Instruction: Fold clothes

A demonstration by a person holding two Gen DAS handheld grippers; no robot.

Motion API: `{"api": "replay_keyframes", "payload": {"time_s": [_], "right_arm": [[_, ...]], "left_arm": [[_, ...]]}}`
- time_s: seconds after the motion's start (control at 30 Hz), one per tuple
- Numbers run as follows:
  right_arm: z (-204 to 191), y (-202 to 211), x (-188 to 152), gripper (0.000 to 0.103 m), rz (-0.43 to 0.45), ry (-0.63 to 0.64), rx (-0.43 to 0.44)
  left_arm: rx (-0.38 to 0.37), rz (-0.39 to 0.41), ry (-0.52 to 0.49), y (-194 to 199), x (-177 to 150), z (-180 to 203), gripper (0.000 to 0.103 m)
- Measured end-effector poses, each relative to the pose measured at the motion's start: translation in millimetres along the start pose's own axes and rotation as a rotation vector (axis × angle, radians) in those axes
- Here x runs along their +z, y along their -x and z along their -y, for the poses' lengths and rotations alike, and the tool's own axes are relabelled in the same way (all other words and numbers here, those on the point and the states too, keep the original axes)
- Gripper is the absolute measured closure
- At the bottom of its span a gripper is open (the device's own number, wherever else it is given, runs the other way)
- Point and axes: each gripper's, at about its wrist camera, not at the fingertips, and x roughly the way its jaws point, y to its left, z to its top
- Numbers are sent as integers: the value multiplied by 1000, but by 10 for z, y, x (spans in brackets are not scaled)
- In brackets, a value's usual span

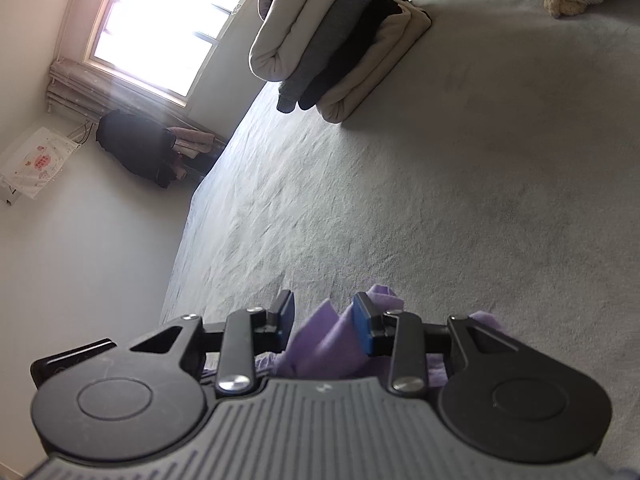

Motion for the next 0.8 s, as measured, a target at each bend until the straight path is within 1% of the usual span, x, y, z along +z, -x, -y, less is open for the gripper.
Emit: {"api": "replay_keyframes", "payload": {"time_s": [0.13,0.23,0.3,0.4,0.53,0.63,0.7,0.77,0.8], "right_arm": [[26,139,-73,66,0,12,-18],[54,224,-151,66,2,23,-40],[73,281,-204,66,3,31,-55],[84,334,-286,66,3,55,-74],[41,292,-399,67,-5,113,-103],[-22,235,-464,69,-3,156,-131],[-78,180,-494,70,-7,192,-143],[-117,121,-515,70,-7,217,-157],[-124,90,-524,70,-8,226,-168]], "left_arm": [[-42,-112,-35,-151,-156,97,101],[-52,-145,-82,-148,-202,171,100],[-45,-138,-99,-83,-170,185,99],[-5,-109,-105,29,-56,138,98],[62,-62,-85,144,144,-10,98],[99,-57,-49,106,239,-174,97],[121,-69,-26,27,267,-287,93],[128,-85,-1,-63,279,-386,87],[119,-94,19,-115,280,-434,81]]}}
